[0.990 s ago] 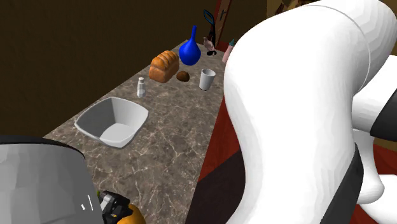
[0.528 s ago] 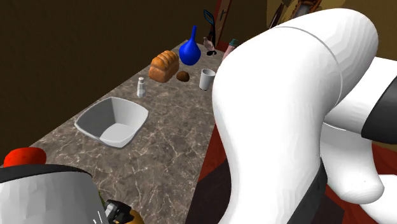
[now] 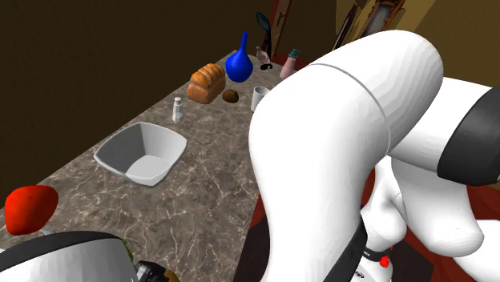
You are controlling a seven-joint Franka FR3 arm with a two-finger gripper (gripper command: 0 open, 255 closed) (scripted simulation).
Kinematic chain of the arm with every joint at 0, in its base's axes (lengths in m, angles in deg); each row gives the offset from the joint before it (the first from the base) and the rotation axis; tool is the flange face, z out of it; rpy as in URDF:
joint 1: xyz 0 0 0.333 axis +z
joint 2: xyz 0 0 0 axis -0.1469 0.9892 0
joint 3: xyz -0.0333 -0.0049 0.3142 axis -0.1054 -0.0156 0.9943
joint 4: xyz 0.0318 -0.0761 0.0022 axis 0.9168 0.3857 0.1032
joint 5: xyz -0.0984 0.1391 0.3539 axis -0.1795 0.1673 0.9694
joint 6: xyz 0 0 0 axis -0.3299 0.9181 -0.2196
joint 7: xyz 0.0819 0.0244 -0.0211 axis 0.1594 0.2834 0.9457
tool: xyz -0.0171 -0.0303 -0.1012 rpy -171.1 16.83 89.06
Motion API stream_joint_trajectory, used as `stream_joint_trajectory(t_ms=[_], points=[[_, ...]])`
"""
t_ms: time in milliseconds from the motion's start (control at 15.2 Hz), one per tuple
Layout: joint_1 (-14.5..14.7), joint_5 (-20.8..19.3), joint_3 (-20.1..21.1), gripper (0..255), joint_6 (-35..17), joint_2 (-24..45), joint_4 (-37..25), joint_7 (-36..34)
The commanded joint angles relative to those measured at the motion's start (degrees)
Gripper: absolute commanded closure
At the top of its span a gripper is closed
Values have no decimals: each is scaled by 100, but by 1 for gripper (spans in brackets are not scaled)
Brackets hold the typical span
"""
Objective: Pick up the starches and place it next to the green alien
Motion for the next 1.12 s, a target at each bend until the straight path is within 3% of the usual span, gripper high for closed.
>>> stream_joint_trajectory(t_ms=[0,528,1056], points=[[6,-29,-16,255,-120,67,68,-50],[40,-184,-107,255,-542,418,196,-206],[9,-209,-65,255,-532,429,195,-220]])
